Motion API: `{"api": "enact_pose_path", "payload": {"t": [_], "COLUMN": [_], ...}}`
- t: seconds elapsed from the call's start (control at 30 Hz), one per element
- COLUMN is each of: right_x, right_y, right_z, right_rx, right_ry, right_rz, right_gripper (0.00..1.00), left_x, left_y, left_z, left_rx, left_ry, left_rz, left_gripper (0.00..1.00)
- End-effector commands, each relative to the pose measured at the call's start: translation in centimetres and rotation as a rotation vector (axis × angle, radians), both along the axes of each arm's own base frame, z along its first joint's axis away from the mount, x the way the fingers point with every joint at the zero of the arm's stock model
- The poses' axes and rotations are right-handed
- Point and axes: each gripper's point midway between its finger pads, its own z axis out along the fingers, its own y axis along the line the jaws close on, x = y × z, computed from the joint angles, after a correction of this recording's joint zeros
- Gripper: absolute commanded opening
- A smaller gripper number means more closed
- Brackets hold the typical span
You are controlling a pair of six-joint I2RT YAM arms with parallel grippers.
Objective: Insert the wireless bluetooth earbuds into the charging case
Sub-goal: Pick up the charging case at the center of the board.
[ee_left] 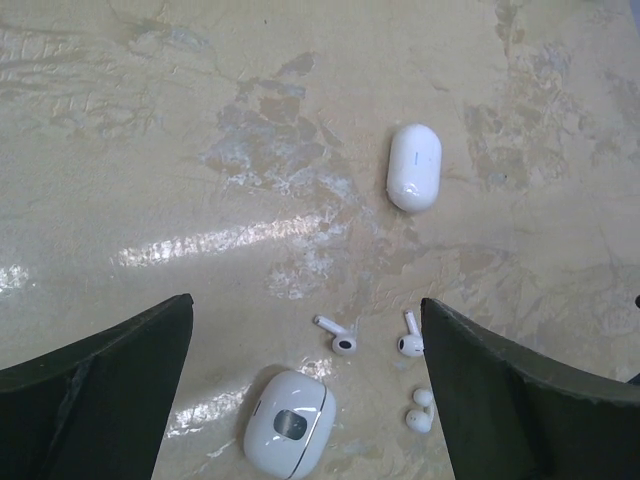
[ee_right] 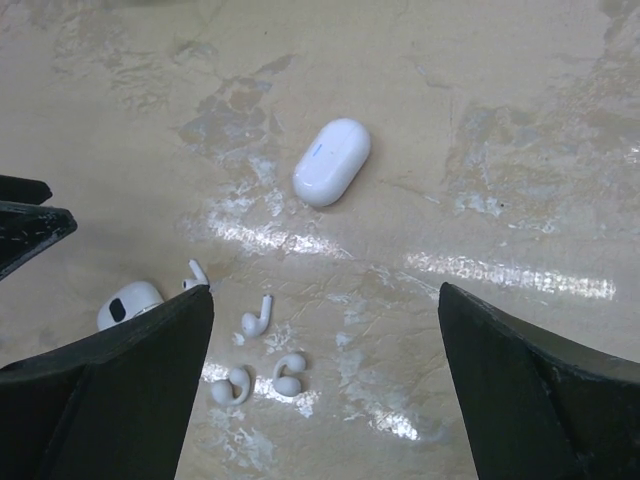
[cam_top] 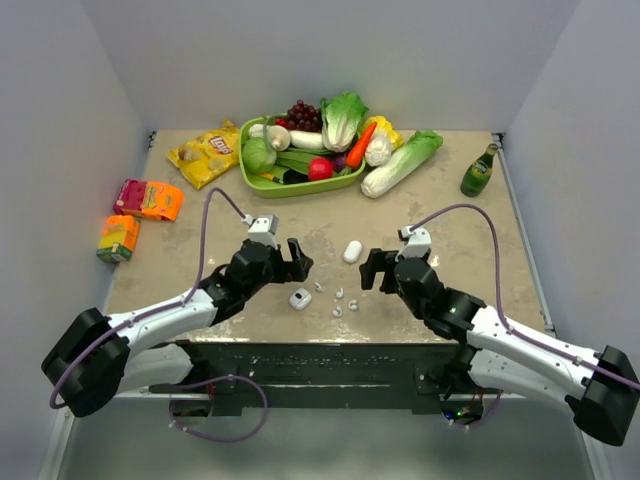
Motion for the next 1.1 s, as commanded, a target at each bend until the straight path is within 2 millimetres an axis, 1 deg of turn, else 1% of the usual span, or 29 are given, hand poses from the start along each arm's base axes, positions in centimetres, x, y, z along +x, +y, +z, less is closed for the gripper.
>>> {"api": "enact_pose_path", "payload": {"t": [0.0,0.03,0.1,0.13,0.17,0.2,0.23,0.27,0.4,0.43,0.47,0.5,0.53,0.57,0.6,0.63,0.67,0.7,0.73,0.8,0.83,0.93,0.97,1.03,1.07], "right_x": [1.0,1.1,1.5,1.6,1.9,2.2,2.4,2.8,4.2,4.7,5.3,5.5,6.5,7.1,7.2,7.6,7.9,7.9,7.9,8.2,8.3,9.0,9.4,10.0,10.3], "right_y": [-1.3,-1.3,-0.6,-0.4,-0.2,0.1,0.2,0.3,0.5,0.1,0.3,0.6,-0.5,-0.5,-0.3,-0.6,-0.3,0.1,0.2,0.6,0.7,1.1,1.3,0.8,0.9], "right_z": [1.4,1.6,1.5,1.3,0.4,0.6,0.4,0.1,-0.9,-1.0,-1.1,-2.3,-2.8,-3.2,-3.8,-4.7,-4.7,-5.0,-5.8,-6.2,-6.9,-7.0,-7.3,-7.9,-8.3], "right_rx": [0.005,0.005,-0.010,-0.023,-0.060,-0.064,-0.075,-0.082,-0.081,-0.071,-0.049,-0.040,-0.023,0.002,0.018,0.012,0.019,0.021,0.011,0.017,0.002,-0.013,-0.029,-0.053,-0.064], "right_ry": [-0.039,-0.048,-0.052,-0.046,-0.023,-0.023,-0.019,-0.014,0.004,0.009,0.008,0.046,0.068,0.078,0.103,0.119,0.113,0.125,0.139,0.135,0.144,0.136,0.146,0.168,0.184], "right_rz": [-0.104,-0.104,-0.083,-0.080,-0.078,-0.082,-0.088,-0.108,-0.157,-0.177,-0.178,-0.153,-0.184,-0.188,-0.166,-0.176,-0.168,-0.149,-0.144,-0.133,-0.129,-0.122,-0.127,-0.147,-0.145], "right_gripper": [0.94,0.92,0.77,0.71,0.52,0.46,0.39,0.34,0.32,0.32,0.30,0.30,0.25,0.22,0.21,0.16,0.05,0.04,0.01,0.00,0.00,0.00,0.00,0.00,0.00], "left_x": [1.1,1.1,1.2,1.1,1.2,1.2,1.1,1.0,0.6,0.4,0.2,0.2,0.0,0.0,-0.2,-0.2,-0.4,-0.5,-0.6,-0.9,-1.0,-1.3,-1.4,-1.6,-1.7], "left_y": [-0.9,-0.8,-0.1,0.1,0.4,1.1,1.2,1.3,1.8,2.0,2.2,2.5,2.7,2.9,3.0,3.1,3.2,3.3,3.3,3.3,3.3,3.5,3.4,3.5,3.5], "left_z": [2.8,2.8,2.4,2.2,2.0,1.5,1.3,1.2,1.1,1.2,1.2,1.2,1.4,1.5,1.6,1.6,1.5,1.6,1.6,1.4,1.3,0.7,0.6,0.1,0.2], "left_rx": [-0.039,-0.038,-0.020,-0.016,-0.006,0.017,0.025,0.027,0.020,0.014,0.016,0.017,0.013,0.016,0.016,0.015,0.019,0.015,0.009,-0.001,-0.004,-0.011,-0.015,-0.015,-0.018], "left_ry": [-0.061,-0.058,-0.047,-0.040,-0.033,-0.019,-0.014,-0.011,-0.009,-0.016,-0.016,-0.018,-0.025,-0.025,-0.027,-0.025,-0.021,-0.021,-0.021,-0.017,-0.015,-0.003,0.000,0.009,0.009], "left_rz": [0.001,0.008,0.041,0.056,0.072,0.097,0.100,0.104,0.111,0.114,0.115,0.124,0.128,0.129,0.131,0.132,0.134,0.132,0.131,0.127,0.126,0.129,0.125,0.123,0.119], "left_gripper": [1.00,1.00,0.99,0.97,0.95,0.92,0.89,0.83,0.82,0.83,0.85,0.85,0.85,0.85,0.85,0.85,0.85,0.85,0.85,0.85,0.85,0.85,0.85,0.85,0.85]}}
